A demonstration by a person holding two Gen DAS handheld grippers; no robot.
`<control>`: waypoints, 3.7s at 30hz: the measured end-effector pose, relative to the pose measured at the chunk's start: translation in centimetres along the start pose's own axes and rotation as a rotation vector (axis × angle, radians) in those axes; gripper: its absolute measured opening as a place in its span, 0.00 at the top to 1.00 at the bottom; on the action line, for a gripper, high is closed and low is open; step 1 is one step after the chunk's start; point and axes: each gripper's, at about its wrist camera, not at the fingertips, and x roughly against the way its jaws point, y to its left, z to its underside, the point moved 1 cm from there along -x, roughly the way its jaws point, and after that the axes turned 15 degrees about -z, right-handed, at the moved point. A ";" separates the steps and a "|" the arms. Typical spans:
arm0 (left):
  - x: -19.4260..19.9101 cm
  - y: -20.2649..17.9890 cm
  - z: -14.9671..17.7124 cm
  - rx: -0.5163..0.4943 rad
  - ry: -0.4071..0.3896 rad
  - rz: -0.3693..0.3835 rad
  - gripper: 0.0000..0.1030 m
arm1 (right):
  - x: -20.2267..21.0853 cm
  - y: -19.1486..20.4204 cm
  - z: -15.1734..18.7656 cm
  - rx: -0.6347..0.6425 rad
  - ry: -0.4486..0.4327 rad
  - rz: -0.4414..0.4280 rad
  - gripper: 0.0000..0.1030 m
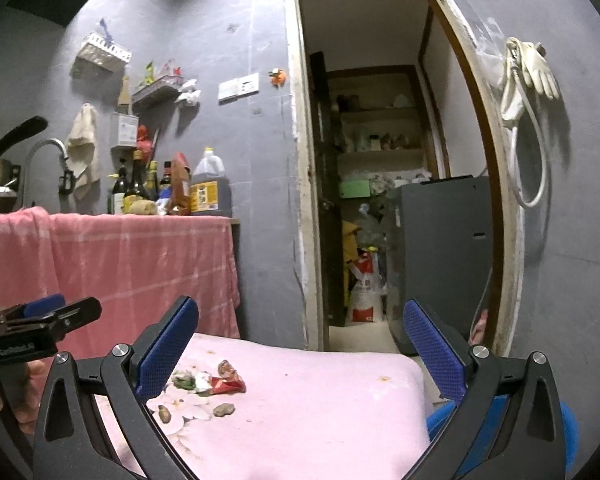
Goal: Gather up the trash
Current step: 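Move both open tools back over the table toward the eggshells and red wrapper, then close the left tool on the small stone while the right tool grasps the grey stone, then carry both stones over the blue basin and open both tools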
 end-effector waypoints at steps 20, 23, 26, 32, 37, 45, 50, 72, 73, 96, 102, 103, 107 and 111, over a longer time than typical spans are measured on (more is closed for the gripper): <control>-4.3 0.5 3.5 -0.071 0.305 0.144 0.18 | -4.6 1.4 3.6 0.021 0.235 -0.025 0.04; -5.0 0.0 4.0 -0.083 0.363 0.169 0.33 | -4.9 1.2 3.8 0.014 0.262 -0.033 0.16; -5.3 -0.4 4.4 -0.086 0.407 0.197 0.37 | -5.6 1.2 4.4 0.007 0.302 -0.044 0.18; -6.2 -1.3 4.9 -0.112 0.487 0.232 0.59 | -6.4 1.5 5.2 0.012 0.351 -0.070 0.31; -7.1 -1.3 5.3 -0.091 0.544 0.254 0.60 | -6.9 0.9 5.8 -0.023 0.385 -0.084 0.31; -7.9 -1.4 5.4 -0.083 0.613 0.277 0.74 | -8.9 0.2 6.9 -0.075 0.492 -0.134 0.56; -8.4 -1.1 5.5 -0.070 0.641 0.276 0.77 | -10.5 0.5 7.8 -0.096 0.592 -0.212 0.58; -8.8 -1.1 5.6 -0.049 0.656 0.267 0.81 | -15.5 1.1 9.7 -0.164 0.832 -0.298 0.64; -8.8 -1.2 5.6 -0.049 0.656 0.266 0.81 | -15.5 1.2 9.6 -0.159 0.834 -0.298 0.64; -5.7 -1.3 3.6 -0.073 0.475 0.298 0.84 | -10.9 1.6 7.0 -0.096 0.574 -0.223 0.86; -2.3 -3.3 0.9 -0.070 0.265 0.296 0.84 | -5.2 0.6 3.8 -0.033 0.340 -0.102 0.86; -2.0 -3.7 0.6 -0.066 0.244 0.298 0.84 | -4.4 0.3 3.4 -0.032 0.311 -0.087 0.86; -0.7 -6.6 -1.2 -0.030 0.152 0.323 0.84 | -1.4 -0.9 1.5 -0.027 0.212 -0.030 0.86; -0.1 -10.7 -2.3 -0.042 0.114 0.358 0.84 | 0.9 -2.6 0.0 -0.026 0.133 0.019 0.86</control>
